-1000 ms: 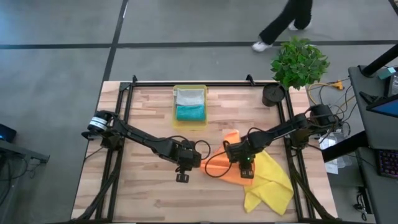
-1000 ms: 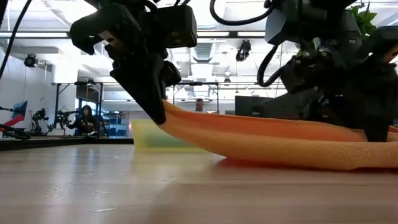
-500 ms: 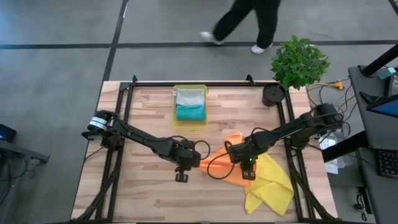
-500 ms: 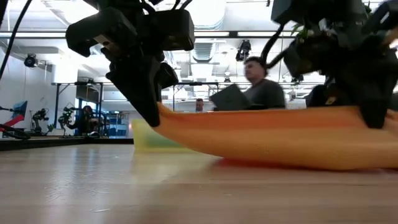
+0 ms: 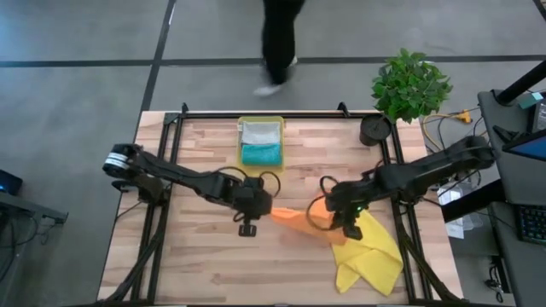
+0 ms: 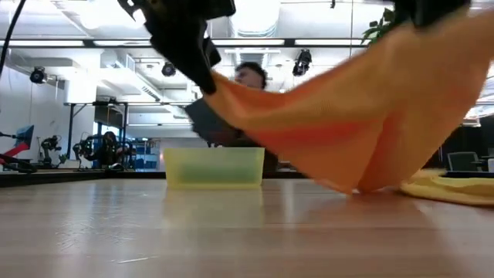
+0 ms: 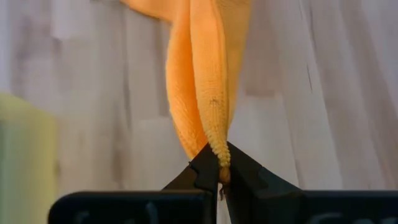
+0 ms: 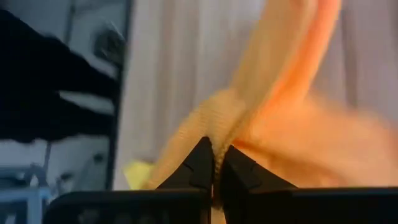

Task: Fold microfiber towels
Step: Fold the orange microfiber cloth

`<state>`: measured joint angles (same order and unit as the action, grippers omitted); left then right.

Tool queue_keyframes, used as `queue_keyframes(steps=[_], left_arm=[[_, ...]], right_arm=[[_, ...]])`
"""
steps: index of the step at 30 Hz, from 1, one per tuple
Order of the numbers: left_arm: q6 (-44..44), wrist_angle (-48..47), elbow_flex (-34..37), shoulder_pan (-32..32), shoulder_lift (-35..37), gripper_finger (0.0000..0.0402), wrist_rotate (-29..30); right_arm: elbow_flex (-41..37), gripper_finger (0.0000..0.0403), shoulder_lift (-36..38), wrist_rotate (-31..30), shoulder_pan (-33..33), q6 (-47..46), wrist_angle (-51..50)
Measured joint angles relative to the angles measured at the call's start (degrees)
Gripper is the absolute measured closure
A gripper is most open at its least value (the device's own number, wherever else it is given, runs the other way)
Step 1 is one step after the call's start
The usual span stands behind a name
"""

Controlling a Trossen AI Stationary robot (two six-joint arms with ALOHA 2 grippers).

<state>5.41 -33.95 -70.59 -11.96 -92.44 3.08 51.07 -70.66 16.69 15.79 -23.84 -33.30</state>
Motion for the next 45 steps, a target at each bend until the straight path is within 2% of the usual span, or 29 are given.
queue_keyframes(steps=[6, 8, 10, 12, 17, 19, 22, 27, 32, 37, 41, 45], left_arm=[[-0.34, -0.05, 0.09, 3.98, 4.6, 0.0402, 0.39], [-0.8, -0.1, 0.09, 5.37, 5.74, 0.0402, 0.39], [-1.73, 0.09, 0.09, 6.59, 6.59, 0.0402, 0.41], [-1.96, 0.03, 0.09, 7.74, 6.99, 0.0401, 0.41], [-2.84, -0.09, 0.09, 9.39, 7.19, 0.0402, 0.34], [-2.84, -0.06, 0.09, 9.64, 7.19, 0.0401, 0.3], [-2.85, -0.05, 0.09, 9.65, 7.19, 0.0402, 0.28], [-2.84, -0.03, 0.11, 9.65, 7.19, 0.0402, 0.26], [-2.78, -2.12, 1.71, 9.62, 7.1, 0.0402, 0.06], [2.86, -3.7, 8.69, 8.77, 7.21, 0.0402, -6.26], [8.34, -3.43, 14.4, 5.29, 7.78, 0.0402, -11.25], [13.48, 2.61, 19.01, 0.35, 8.15, 0.0402, -13.44]], right_arm=[[3.05, 0.0394, 5.92, -12.96, -0.53, 0.87, -3.79], [4.77, 0.0394, 7.33, -19.9, -0.54, 1.61, -4.8], [8.92, 0.0394, 6.61, -27.31, -0.53, 1.21, -13.25], [11.88, 0.0394, 4.87, -31.17, -0.59, 3.64, -20.03], [18.98, 0.0394, 2.23, -44.49, -0.4, 10.73, -21.09], [21.18, 0.0394, 0.79, -46.4, -0.35, 16.43, -20.57], [23.97, 0.0394, -1.12, -45.77, -1.0, 21.89, -18.22], [25.62, 0.0394, -3.51, -30.09, -4.62, 22.19, -15.83], [20.52, 0.0394, -9.3, -24.03, -5.17, 17.75, -13.67], [13.55, 0.0394, -17.42, -15.39, -3.55, 17.27, -3.64], [10.15, 0.0394, -23.92, -8.95, -2.66, 15.55, 3.5], [8.67, 0.0394, -30.21, -4.01, -2.67, 12.56, 6.71]])
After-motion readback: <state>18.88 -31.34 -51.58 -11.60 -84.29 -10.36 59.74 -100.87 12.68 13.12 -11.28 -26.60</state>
